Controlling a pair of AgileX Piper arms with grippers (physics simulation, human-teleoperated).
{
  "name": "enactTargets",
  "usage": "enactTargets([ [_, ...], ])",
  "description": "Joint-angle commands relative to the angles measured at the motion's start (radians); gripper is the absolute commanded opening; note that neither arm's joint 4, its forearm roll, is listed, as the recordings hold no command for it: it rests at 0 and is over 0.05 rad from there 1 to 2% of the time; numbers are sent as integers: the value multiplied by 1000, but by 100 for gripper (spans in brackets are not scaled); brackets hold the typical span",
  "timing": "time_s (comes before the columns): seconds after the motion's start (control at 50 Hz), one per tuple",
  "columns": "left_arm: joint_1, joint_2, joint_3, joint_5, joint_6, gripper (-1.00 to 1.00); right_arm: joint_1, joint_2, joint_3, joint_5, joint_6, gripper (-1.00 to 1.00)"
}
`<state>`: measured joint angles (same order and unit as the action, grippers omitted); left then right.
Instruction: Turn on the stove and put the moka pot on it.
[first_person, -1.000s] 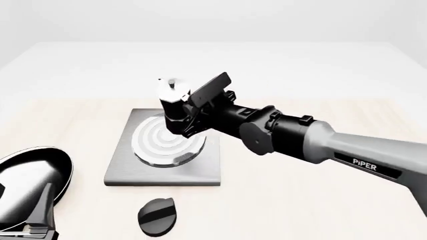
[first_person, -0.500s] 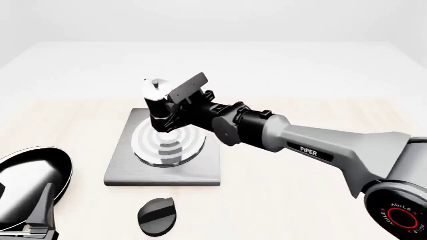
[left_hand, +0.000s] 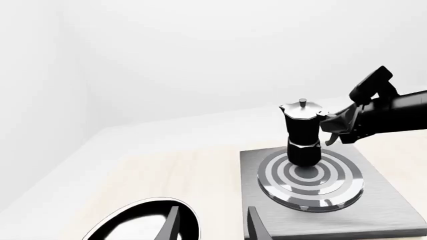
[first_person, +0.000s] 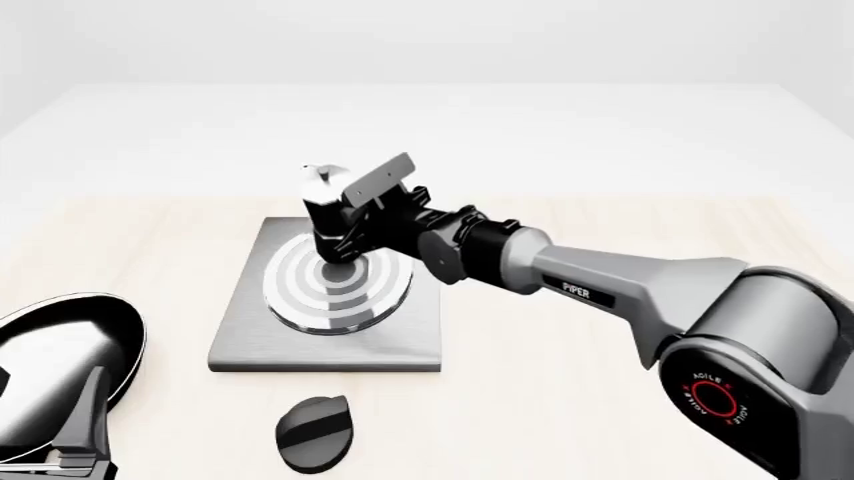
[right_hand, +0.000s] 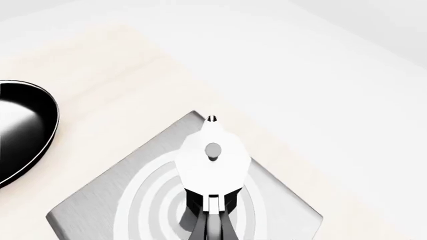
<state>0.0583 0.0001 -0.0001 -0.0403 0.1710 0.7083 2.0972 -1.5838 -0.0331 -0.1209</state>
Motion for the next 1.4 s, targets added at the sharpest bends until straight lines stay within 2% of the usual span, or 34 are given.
enactTargets([
  [0.02,2,0,0,0,0,100,-8,26,-25,-8,17,-100],
  [0.46,0,0,0,4,-4,100,1,73,-32,5,56,-100],
  [0.72,0,0,0,3,-3,100,-7,59,-25,15,42,-100],
  [0.74,0,0,0,3,-4,100,-8,55,-25,18,41,100],
  [1.08,-7,0,0,-6,-1,100,-1,-76,35,45,-6,100],
  [1.2,-3,0,0,-9,0,100,13,-150,84,49,-47,100],
  [1.24,-3,0,0,-11,2,100,12,-178,93,59,-42,100],
  [1.3,2,0,0,-12,5,100,26,-241,127,67,-66,100],
  [1.32,2,0,0,-12,6,100,31,-256,139,63,-92,100],
  [1.4,1,0,0,-10,5,100,39,-306,159,82,-95,100],
])
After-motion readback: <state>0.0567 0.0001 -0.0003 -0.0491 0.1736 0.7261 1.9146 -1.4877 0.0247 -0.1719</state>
